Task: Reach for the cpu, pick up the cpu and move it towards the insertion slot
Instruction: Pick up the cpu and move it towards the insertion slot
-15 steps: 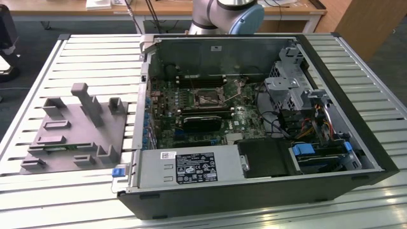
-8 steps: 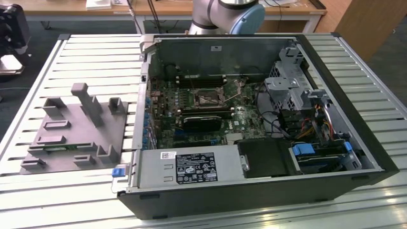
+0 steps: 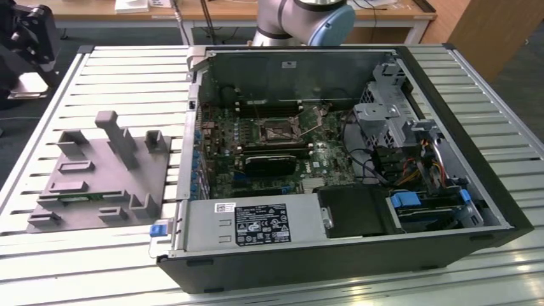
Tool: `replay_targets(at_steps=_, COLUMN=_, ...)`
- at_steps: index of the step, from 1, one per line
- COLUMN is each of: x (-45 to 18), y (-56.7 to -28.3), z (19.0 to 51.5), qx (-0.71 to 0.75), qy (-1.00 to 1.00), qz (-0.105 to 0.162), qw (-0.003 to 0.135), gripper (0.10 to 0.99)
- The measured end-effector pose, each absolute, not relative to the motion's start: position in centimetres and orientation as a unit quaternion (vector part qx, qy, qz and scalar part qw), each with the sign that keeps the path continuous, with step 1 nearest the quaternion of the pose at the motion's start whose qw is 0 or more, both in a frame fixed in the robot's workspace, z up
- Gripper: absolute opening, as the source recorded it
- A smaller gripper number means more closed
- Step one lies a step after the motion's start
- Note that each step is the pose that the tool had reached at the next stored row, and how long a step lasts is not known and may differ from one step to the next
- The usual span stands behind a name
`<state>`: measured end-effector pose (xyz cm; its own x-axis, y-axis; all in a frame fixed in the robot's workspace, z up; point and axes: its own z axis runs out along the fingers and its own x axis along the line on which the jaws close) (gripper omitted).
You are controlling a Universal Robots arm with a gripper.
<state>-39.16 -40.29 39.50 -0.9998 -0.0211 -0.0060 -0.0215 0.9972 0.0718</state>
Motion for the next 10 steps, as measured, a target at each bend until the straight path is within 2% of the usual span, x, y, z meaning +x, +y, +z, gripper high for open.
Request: replay_targets(at_steps=10, x=-36.5, y=-39.8, z=39.5, qx=-0.011, qy=0.999, qz=0.036, qw=0.003, gripper=0.529)
